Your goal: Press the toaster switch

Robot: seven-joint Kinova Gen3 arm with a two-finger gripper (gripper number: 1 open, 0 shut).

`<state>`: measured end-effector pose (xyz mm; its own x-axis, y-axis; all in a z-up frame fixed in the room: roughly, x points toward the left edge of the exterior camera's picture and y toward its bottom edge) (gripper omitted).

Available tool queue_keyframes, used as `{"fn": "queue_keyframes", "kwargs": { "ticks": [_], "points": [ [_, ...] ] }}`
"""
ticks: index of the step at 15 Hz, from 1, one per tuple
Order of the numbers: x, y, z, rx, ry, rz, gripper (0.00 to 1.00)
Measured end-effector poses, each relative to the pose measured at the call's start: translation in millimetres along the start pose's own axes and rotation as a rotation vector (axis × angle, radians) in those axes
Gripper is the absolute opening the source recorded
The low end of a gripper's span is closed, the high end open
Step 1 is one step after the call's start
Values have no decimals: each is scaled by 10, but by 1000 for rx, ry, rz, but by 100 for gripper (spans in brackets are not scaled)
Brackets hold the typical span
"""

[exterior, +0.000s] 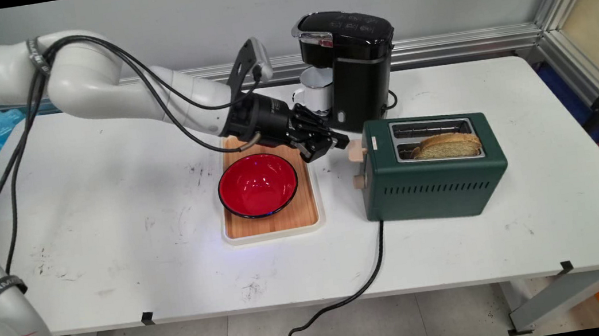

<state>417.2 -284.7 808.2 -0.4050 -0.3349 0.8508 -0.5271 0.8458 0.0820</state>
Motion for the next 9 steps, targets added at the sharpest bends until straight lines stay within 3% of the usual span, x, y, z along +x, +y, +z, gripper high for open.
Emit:
{"fn": "queue_keyframes", "kwargs": {
  "ticks": [9],
  "points": [
    [1,-11,199,-14,-1,-11,0]
  ]
}}
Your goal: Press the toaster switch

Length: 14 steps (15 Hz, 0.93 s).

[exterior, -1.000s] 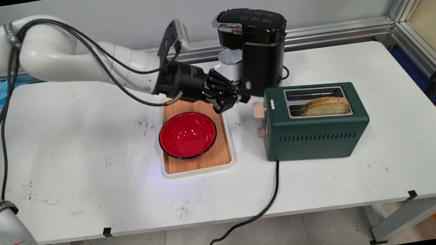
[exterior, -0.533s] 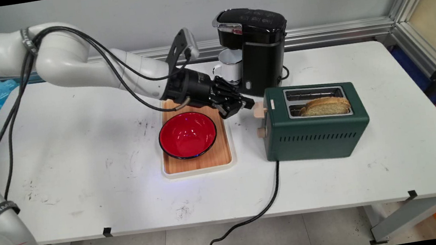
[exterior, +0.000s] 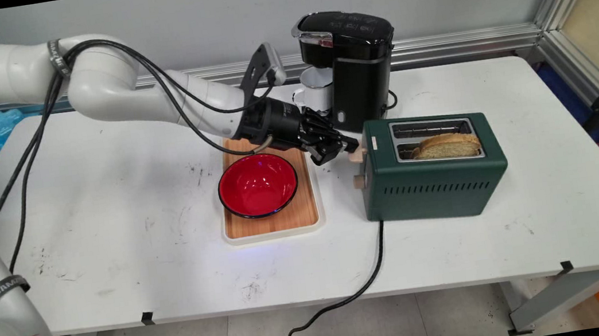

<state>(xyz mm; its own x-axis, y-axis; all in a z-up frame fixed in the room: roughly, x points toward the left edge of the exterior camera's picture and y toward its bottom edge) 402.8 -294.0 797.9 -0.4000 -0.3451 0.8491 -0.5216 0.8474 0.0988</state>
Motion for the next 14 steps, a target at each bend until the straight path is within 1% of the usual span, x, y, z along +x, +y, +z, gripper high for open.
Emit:
{"fn": "queue_keyframes", "kwargs": {
  "ticks": [14],
  "points": [
    [-125,23,133,-21,-30,-29,0]
  ]
}}
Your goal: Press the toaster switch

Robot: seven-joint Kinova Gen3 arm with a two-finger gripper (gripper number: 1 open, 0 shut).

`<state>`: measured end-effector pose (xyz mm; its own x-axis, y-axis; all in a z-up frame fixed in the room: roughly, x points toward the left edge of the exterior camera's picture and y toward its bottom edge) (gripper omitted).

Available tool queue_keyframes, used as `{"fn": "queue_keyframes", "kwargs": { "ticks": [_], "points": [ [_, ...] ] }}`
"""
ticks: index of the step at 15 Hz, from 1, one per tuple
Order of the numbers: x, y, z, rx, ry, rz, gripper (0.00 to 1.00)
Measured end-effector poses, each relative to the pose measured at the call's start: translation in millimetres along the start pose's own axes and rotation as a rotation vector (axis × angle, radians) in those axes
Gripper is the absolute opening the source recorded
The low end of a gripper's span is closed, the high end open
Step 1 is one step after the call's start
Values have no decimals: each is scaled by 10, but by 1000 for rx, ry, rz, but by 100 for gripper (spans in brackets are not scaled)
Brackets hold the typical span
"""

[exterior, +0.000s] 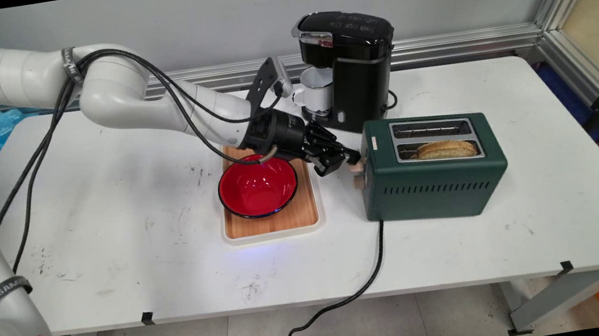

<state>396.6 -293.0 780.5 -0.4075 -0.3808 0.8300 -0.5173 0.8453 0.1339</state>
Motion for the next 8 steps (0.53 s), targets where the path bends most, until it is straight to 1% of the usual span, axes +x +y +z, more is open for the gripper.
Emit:
{"fn": "queue_keyframes", "kwargs": {
  "ticks": [8],
  "points": [
    [-108,-27,-1,-3,-38,-15,0]
  ]
}}
